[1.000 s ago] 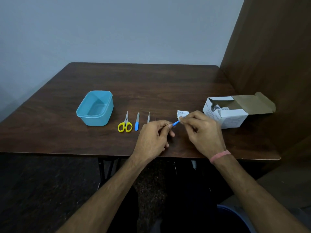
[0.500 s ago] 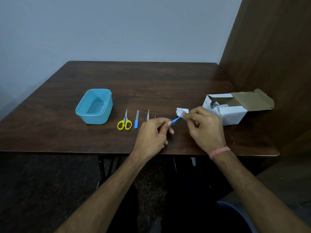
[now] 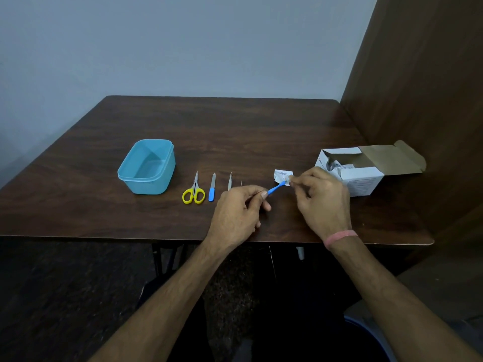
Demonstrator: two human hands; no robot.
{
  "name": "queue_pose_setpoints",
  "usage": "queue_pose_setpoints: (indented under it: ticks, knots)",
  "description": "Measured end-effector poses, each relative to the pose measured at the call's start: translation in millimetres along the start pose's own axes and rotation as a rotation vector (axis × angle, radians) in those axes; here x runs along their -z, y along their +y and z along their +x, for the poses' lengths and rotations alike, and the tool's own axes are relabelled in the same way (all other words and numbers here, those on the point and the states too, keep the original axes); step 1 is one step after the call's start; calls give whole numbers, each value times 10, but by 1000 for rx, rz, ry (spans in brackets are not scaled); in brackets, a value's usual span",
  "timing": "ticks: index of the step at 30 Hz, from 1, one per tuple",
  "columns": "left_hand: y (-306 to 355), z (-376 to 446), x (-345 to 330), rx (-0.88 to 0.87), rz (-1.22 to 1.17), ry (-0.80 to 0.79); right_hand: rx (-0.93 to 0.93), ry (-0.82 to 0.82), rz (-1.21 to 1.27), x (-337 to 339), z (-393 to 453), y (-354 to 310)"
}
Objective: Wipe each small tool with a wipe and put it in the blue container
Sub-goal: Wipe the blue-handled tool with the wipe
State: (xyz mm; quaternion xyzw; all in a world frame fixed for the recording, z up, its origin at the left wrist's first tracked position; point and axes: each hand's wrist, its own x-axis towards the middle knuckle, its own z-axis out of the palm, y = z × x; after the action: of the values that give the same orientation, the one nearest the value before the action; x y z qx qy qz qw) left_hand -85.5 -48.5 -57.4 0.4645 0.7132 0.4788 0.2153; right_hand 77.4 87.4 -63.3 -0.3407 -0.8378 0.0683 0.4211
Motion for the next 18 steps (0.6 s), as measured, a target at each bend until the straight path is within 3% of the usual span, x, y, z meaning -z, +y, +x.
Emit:
queue_pose_setpoints:
  ticks: [5, 13, 18]
  knots:
    - [-3, 5, 2, 11, 0, 20, -42, 225, 98, 29, -36, -38]
    - [-45, 16, -5, -23, -4, 6, 272, -26, 26, -24, -93, -59]
    - [-23, 13, 1, -22, -13, 7, 196, 10, -29, 2, -70, -83]
